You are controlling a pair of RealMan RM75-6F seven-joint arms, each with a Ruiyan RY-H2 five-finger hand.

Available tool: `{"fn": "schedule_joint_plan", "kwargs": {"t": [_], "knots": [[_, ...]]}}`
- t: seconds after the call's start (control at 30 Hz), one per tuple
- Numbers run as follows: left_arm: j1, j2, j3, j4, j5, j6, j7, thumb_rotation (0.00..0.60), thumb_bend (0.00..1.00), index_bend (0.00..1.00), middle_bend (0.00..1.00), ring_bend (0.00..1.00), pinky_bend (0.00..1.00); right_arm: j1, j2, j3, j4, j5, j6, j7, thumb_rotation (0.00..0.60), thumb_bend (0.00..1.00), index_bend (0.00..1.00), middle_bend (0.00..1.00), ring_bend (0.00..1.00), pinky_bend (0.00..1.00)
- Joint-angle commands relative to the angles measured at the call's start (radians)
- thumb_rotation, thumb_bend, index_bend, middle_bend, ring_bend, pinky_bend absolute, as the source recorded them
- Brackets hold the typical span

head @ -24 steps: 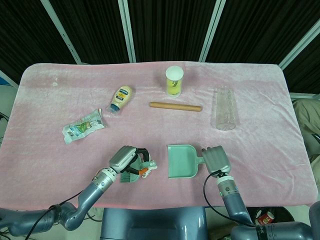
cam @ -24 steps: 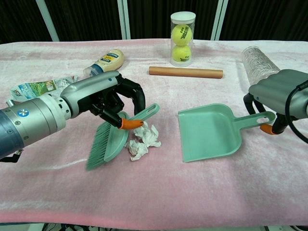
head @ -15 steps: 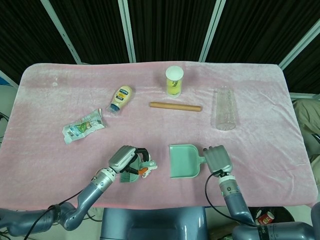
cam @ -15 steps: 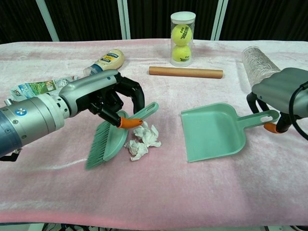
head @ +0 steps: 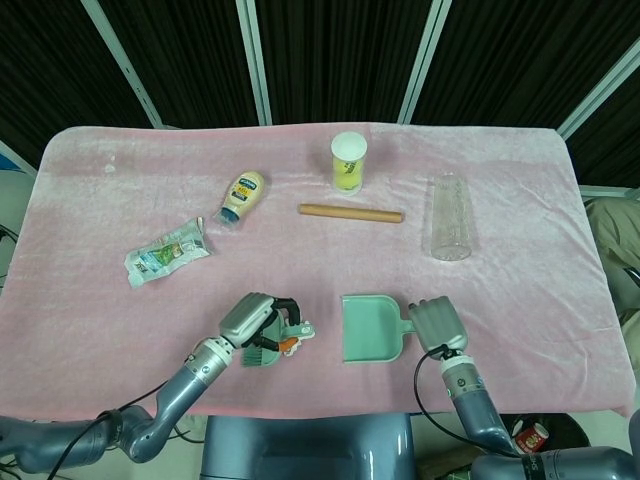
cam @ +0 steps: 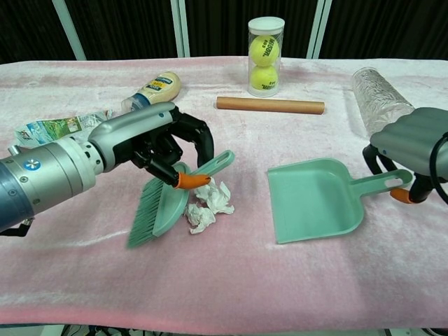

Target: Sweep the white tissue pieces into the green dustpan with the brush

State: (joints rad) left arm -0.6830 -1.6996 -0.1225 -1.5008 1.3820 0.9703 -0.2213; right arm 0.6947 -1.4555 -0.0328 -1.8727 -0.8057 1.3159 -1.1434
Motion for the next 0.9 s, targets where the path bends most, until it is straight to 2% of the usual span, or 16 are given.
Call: {"fn": "schedule_joint_plan", "kwargs": {"t": [0.03,0.47,0.9], "knots": [[0.0,-0.003,0.0,0.002,0.0,0.001,0.001,0.6,0.39,0.58,0.61,0.91,1.0,-0.002,-0.011,-0.004,0.006,-0.004,-0.001,-0.001,0.6,0.47,0.66,0.61,0.68,0.82],[-0.019,-0.049,-0.026,0.019,-0.018,-0.01,-0.009,0.6,0.39,0.58,0.61,0.91,1.0,-0.002,-0.029,0.001,0.015,0.003,0.001,-0.008,0.6,0.47,0.66,0.61,0.68,0.82],[-0.075,-0.185,-0.073,0.11,-0.042,-0.03,0.016,0.6,0.39,0.58,0.61,0.91,1.0,0.001,-0.04,0.012,0.016,0.01,0.003,-0.012,0.6,0.47,0.66,0.61,0.68,0.82]]}}
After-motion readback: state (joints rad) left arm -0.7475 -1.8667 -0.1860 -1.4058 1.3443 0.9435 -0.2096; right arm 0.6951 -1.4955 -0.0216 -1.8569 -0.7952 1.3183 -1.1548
